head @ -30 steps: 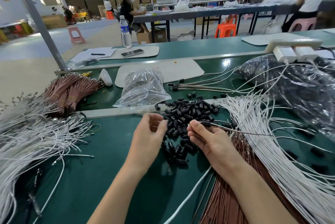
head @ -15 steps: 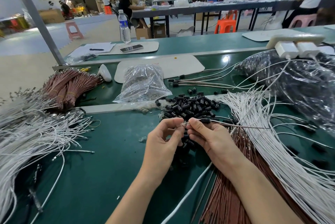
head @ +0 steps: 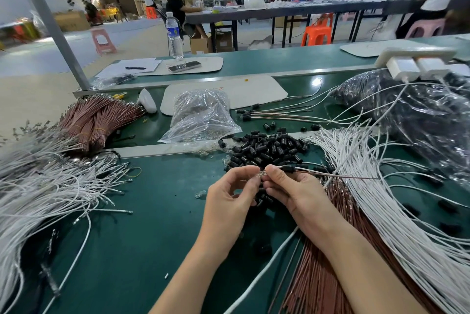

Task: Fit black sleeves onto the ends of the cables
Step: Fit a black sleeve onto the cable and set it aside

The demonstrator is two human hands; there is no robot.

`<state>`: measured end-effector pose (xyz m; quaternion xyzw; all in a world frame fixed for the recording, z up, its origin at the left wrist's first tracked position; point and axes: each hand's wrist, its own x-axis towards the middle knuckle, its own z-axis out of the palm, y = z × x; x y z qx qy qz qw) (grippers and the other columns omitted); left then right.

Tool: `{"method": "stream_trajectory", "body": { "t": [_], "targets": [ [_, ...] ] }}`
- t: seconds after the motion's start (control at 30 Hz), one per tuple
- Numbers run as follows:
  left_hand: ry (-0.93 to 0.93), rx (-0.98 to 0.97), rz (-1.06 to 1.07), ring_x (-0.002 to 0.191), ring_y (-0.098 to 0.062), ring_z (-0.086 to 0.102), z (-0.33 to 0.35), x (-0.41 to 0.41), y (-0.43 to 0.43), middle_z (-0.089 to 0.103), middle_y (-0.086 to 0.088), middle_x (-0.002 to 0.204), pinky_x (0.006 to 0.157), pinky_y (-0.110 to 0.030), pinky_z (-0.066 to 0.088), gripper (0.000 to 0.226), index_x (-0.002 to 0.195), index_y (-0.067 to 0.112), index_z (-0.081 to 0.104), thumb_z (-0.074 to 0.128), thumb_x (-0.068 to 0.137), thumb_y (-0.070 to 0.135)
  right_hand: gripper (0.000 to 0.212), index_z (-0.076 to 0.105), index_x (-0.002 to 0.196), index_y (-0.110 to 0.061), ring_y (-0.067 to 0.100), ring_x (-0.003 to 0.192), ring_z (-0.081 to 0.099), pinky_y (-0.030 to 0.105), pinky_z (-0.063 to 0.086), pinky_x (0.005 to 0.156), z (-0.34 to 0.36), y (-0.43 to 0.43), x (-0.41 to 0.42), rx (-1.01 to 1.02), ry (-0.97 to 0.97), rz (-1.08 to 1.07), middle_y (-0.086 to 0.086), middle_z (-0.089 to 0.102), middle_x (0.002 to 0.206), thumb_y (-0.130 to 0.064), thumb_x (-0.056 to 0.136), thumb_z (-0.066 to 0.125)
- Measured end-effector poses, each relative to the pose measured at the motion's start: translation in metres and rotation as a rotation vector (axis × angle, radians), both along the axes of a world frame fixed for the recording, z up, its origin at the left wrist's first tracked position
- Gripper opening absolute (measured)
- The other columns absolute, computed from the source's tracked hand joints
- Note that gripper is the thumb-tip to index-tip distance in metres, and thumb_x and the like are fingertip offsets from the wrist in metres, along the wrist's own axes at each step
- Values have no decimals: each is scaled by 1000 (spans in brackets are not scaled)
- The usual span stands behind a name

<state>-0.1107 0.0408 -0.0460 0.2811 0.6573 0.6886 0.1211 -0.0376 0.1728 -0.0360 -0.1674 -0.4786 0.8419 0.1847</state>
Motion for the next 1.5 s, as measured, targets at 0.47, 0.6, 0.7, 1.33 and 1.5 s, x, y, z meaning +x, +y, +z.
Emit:
{"method": "stream_trajectory", "body": {
  "t": [0.47,0.6,0.7,1.33,1.5],
  "targets": [
    [53,-13,28,92,-8,71,2,4,-1,76,11,98,81,-42,60,17,104,31,74,69,96,17,21,83,78,-11,8,70,72,15,56,64,0,-2,-2,-37,-1,-12,6,76,78,-30,68,82],
    [59,-17,30,94,-6,71,1,3,-1,76,11,100,81,-37,60,17,106,30,73,69,96,16,21,83,79,-12,9,71,72,16,56,64,0,-2,-2,-18,-8,-11,6,76,78,-30,69,81],
    [46,-1,32,93,-7,72,1,3,-1,77,11,99,78,-29,59,19,106,30,74,70,96,15,28,83,81,-12,9,73,72,16,56,65,-2,-2,-2,11,-10,-14,7,76,80,-35,66,83],
    [-12,73,31,96,-13,75,-2,1,1,79,6,99,86,-21,57,23,106,29,77,73,91,11,23,83,82,-9,10,74,72,17,57,67,-2,-4,-2,-40,-1,-14,9,77,83,-28,69,81],
    [8,80,29,96,-11,74,-1,2,2,79,6,99,85,-19,56,26,103,30,77,72,91,8,20,83,84,-11,9,73,73,16,57,67,0,-6,-1,-16,4,28,6,77,80,-28,74,77]
  ]
}}
